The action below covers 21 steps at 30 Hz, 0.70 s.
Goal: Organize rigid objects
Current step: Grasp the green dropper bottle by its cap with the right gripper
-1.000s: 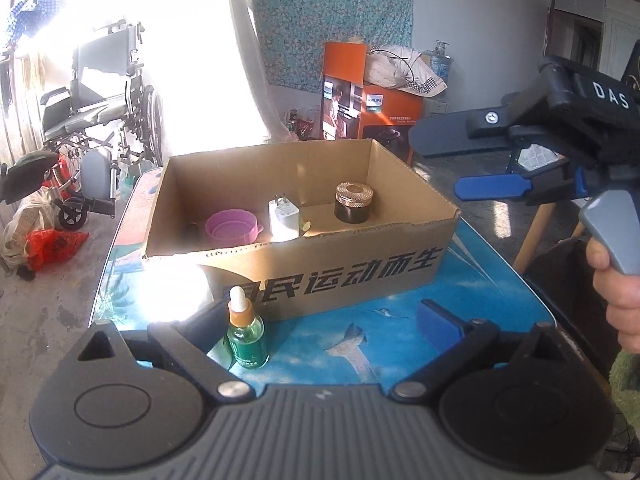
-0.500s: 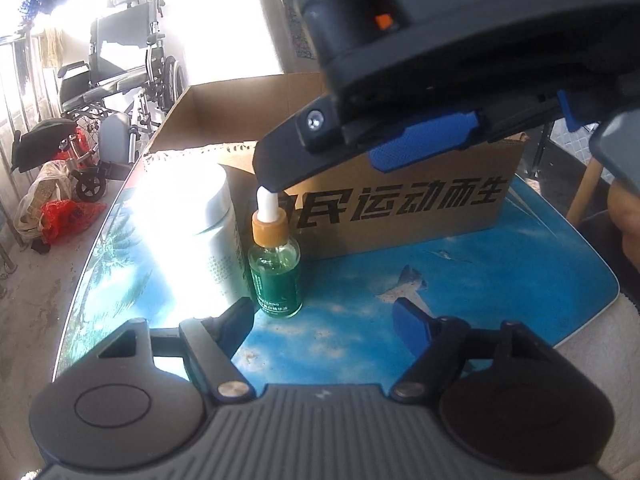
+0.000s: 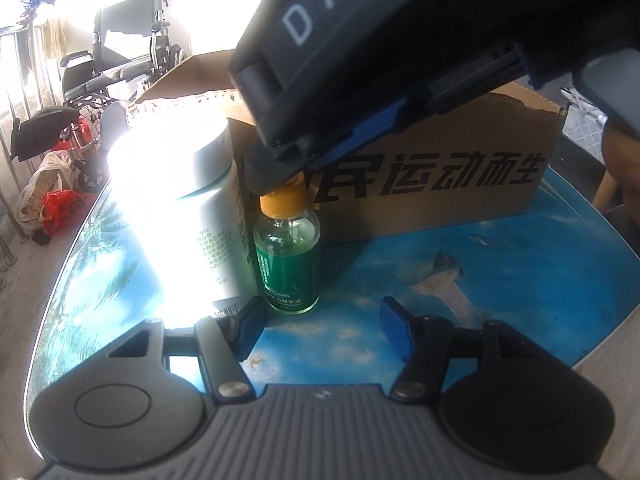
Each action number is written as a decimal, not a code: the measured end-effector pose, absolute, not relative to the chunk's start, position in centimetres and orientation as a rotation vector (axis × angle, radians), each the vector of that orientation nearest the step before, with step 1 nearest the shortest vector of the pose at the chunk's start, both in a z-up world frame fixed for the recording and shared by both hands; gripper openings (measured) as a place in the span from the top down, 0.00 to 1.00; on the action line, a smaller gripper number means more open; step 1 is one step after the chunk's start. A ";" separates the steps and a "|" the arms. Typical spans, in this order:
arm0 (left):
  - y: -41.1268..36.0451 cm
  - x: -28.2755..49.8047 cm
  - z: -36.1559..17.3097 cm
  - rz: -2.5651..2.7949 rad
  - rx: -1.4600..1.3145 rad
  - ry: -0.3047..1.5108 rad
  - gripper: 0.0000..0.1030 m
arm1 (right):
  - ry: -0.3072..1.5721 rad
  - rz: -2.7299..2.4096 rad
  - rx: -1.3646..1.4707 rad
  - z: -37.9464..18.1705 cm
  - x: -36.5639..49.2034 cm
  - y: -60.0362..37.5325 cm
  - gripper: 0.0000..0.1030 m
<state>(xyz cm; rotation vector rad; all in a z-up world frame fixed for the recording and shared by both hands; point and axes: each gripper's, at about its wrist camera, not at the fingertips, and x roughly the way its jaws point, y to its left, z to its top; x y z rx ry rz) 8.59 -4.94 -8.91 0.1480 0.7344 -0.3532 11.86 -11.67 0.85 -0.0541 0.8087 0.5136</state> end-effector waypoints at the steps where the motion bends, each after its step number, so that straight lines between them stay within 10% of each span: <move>1: -4.9 8.6 -8.8 -0.354 0.151 0.728 0.38 | 0.807 0.516 -0.053 0.9 11.9 -11.6 0.79; 21: -7.9 8.3 -8.5 -0.501 0.257 0.723 0.38 | 0.816 0.410 0.030 1.2 10.0 -17.4 0.81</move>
